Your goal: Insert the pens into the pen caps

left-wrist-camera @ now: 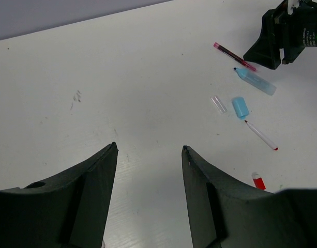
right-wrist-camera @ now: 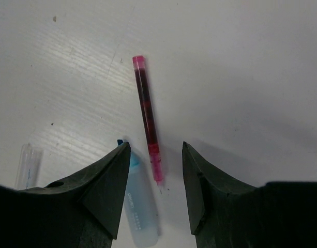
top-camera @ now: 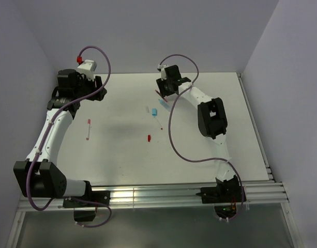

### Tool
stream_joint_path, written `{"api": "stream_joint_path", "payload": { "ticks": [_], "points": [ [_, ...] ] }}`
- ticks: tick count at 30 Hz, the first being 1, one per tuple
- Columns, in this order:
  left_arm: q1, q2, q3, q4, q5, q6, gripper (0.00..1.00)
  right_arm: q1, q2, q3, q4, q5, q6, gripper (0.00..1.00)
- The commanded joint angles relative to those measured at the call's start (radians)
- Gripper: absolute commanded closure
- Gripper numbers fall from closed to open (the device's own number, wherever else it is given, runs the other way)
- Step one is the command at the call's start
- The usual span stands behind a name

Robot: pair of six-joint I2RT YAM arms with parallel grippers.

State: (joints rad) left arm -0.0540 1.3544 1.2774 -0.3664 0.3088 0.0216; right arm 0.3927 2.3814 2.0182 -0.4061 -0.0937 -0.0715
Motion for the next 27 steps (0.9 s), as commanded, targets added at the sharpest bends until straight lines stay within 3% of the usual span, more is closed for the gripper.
{"api": "stream_joint_path", "payload": {
  "ticks": [1, 12, 27],
  "points": [
    [-0.003, 0.006, 0.000, 0.000, 0.000, -0.005, 0.42, 0.006, 0.030, 0.096, 0.021, 0.031, 0.002, 0.48],
    [-0.003, 0.031, 0.014, -0.025, -0.011, -0.008, 0.43, 0.014, 0.108, 0.237, -0.095, 0.032, -0.004, 0.48],
    [-0.003, 0.052, 0.036, -0.062, -0.023, -0.009, 0.42, 0.020, 0.153, 0.287, -0.183, 0.057, 0.056, 0.50]
  ]
}}
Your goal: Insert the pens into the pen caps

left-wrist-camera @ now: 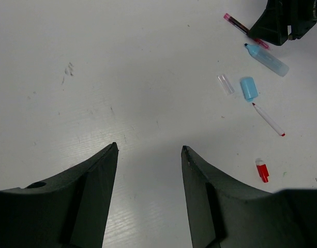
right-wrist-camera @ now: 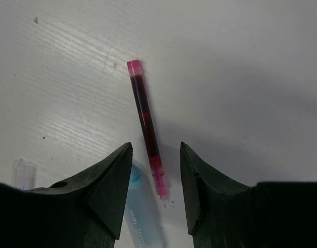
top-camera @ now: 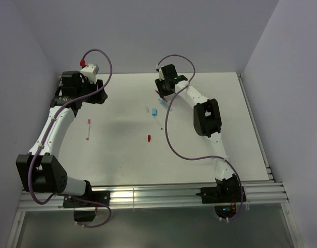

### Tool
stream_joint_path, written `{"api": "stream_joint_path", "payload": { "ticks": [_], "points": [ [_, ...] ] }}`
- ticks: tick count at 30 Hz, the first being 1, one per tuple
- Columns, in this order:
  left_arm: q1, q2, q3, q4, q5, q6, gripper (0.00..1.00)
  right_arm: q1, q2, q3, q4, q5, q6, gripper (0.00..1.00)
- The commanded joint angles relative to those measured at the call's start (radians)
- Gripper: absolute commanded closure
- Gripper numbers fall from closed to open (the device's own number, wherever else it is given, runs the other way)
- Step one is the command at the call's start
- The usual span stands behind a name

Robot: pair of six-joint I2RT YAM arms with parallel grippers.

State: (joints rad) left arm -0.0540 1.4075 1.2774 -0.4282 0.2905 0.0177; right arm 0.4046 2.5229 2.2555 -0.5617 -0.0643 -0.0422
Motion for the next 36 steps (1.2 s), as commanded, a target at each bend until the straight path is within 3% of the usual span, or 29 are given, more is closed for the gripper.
{"api": "stream_joint_path", "payload": {
  "ticks": [1, 13, 27, 36],
  "points": [
    [-0.003, 0.002, 0.042, -0.006, -0.005, -0.007, 0.43, 0.008, 0.014, 0.052, -0.029, 0.032, 0.033, 0.50],
    [-0.003, 0.015, 0.089, -0.058, 0.004, -0.010, 0.42, 0.014, 0.031, 0.047, -0.063, 0.043, 0.068, 0.54],
    [-0.003, 0.044, 0.145, -0.124, 0.029, -0.058, 0.43, 0.036, 0.059, 0.055, -0.138, 0.107, 0.053, 0.67],
    [-0.003, 0.041, 0.139, -0.112, 0.023, -0.045, 0.40, 0.036, 0.030, 0.021, -0.145, 0.035, 0.013, 0.92]
  ]
}}
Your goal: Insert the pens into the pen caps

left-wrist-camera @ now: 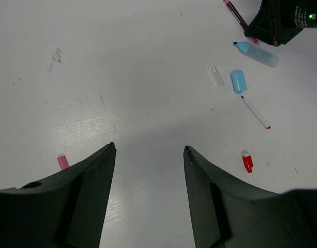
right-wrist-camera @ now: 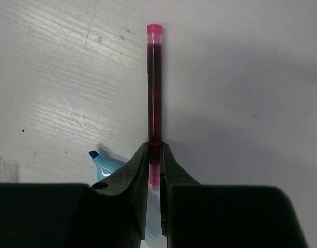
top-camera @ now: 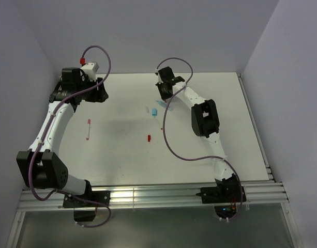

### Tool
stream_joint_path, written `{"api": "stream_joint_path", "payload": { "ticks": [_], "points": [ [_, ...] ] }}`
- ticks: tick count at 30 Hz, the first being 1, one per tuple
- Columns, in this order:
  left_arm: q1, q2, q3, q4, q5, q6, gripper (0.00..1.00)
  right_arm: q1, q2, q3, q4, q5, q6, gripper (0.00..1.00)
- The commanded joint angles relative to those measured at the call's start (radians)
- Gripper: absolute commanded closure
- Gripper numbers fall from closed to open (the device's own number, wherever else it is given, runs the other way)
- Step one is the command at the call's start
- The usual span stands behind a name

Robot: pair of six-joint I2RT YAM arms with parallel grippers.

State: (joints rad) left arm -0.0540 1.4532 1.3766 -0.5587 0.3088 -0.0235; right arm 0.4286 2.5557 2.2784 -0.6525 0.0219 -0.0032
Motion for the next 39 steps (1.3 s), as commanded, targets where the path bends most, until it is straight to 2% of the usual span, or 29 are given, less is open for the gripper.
{"api": "stream_joint_path", "payload": {
  "ticks": [1, 3, 6, 9, 10, 15, 17, 19, 23, 24, 26, 27, 28, 31, 33, 35, 36, 38, 39],
  "points": [
    [-0.001, -0.008, 0.041, 0.028, -0.005, 0.008, 0.39, 0.013, -0.017, -0.005, -0.055, -0.056, -0.037, 0.96],
    [-0.001, -0.010, 0.048, 0.049, -0.019, 0.011, 0.34, 0.012, -0.046, -0.003, -0.052, -0.025, -0.053, 1.00],
    [0.011, 0.002, 0.056, 0.080, 0.010, 0.051, 0.31, -0.010, -0.109, -0.007, -0.042, -0.059, -0.054, 1.00],
    [0.026, 0.010, 0.036, 0.131, 0.099, 0.031, 0.29, -0.062, -0.210, -0.059, 0.020, -0.166, -0.005, 1.00],
    [0.045, 0.009, 0.027, 0.181, 0.169, -0.010, 0.28, -0.076, -0.238, -0.089, 0.039, -0.206, 0.002, 1.00],
    [0.052, -0.031, -0.075, 0.350, 0.237, -0.016, 0.29, -0.123, -0.412, -0.158, 0.077, -0.367, 0.040, 1.00],
    [0.052, -0.059, -0.100, 0.401, 0.265, 0.009, 0.30, -0.128, -0.475, -0.239, 0.088, -0.440, 0.046, 1.00],
    [0.052, -0.098, -0.129, 0.413, 0.305, 0.127, 0.30, -0.128, -0.567, -0.319, 0.090, -0.494, 0.055, 1.00],
    [0.052, -0.229, -0.253, 0.497, 0.441, 0.368, 0.30, -0.128, -0.718, -0.466, 0.091, -0.710, 0.100, 1.00],
    [0.052, -0.284, -0.289, 0.476, 0.522, 0.493, 0.29, -0.128, -0.774, -0.499, 0.093, -0.762, 0.107, 1.00],
    [0.030, -0.330, -0.303, 0.407, 0.536, 0.636, 0.29, -0.125, -0.840, -0.618, 0.125, -0.827, 0.124, 1.00],
    [-0.033, -0.365, -0.312, 0.337, 0.495, 0.774, 0.30, -0.119, -0.914, -0.666, 0.143, -0.847, 0.155, 1.00],
    [-0.065, -0.384, -0.320, 0.327, 0.474, 0.825, 0.31, -0.113, -0.949, -0.745, 0.160, -0.849, 0.166, 1.00],
    [-0.180, -0.471, -0.395, 0.355, 0.438, 1.020, 0.36, -0.077, -1.052, -0.860, 0.198, -0.908, 0.199, 1.00],
    [-0.225, -0.523, -0.480, 0.385, 0.441, 1.199, 0.38, -0.053, -1.119, -0.914, 0.232, -0.916, 0.224, 1.00],
    [-0.309, -0.583, -0.545, 0.401, 0.422, 1.318, 0.42, -0.038, -1.157, -0.983, 0.266, -0.913, 0.256, 1.00],
    [-0.387, -0.599, -0.554, 0.381, 0.402, 1.443, 0.46, -0.028, -1.184, -1.003, 0.280, -0.909, 0.267, 1.00],
    [-0.473, -0.597, -0.570, 0.327, 0.319, 1.548, 0.46, -0.021, -1.207, -1.050, 0.315, -0.902, 0.304, 1.00],
    [-0.551, -0.584, -0.573, 0.319, 0.288, 1.618, 0.47, -0.018, -1.207, -1.059, 0.323, -0.909, 0.316, 1.00]
  ]
}}
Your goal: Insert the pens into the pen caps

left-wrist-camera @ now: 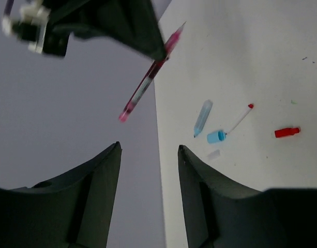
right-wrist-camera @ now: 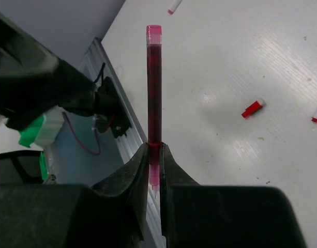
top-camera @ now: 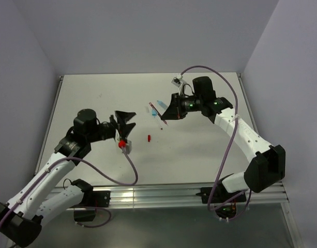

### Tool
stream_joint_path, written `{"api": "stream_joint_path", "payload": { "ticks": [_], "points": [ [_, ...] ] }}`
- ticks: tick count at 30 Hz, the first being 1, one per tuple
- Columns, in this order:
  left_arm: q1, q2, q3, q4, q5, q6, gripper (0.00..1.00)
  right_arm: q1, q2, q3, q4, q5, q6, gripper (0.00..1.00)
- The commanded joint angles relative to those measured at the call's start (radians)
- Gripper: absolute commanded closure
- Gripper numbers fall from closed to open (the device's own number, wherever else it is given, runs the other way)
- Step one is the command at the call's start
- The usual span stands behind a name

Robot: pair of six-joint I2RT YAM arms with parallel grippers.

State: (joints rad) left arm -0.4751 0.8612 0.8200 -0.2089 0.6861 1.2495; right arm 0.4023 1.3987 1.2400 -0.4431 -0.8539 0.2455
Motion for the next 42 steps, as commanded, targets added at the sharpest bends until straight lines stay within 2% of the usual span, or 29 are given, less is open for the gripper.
{"api": "stream_joint_path", "payload": {
  "ticks": [1, 6, 15, 23, 32, 42],
  "points": [
    [-0.163, 0.018, -0.018, -0.029, -0.114, 0.363, 0.47, 0.012, -0.052, -0.028, 0.121, -0.051, 0.078, 1.00],
    [-0.296, 0.076, -0.025, 0.039, -0.218, 0.361, 0.48, 0.032, -0.038, -0.031, 0.130, -0.044, 0.084, 1.00],
    [-0.425, 0.094, -0.102, 0.253, -0.430, 0.318, 0.48, 0.070, -0.007, -0.042, 0.133, -0.013, 0.081, 1.00],
    [-0.435, 0.119, -0.078, 0.272, -0.536, 0.281, 0.47, 0.086, 0.000, -0.050, 0.135, -0.004, 0.078, 1.00],
    [-0.435, 0.162, -0.078, 0.290, -0.557, 0.269, 0.48, 0.119, 0.014, -0.039, 0.126, 0.004, 0.066, 1.00],
    [-0.435, 0.188, -0.068, 0.230, -0.597, 0.246, 0.59, 0.148, 0.032, -0.030, 0.119, 0.009, 0.067, 1.00]
  ]
}}
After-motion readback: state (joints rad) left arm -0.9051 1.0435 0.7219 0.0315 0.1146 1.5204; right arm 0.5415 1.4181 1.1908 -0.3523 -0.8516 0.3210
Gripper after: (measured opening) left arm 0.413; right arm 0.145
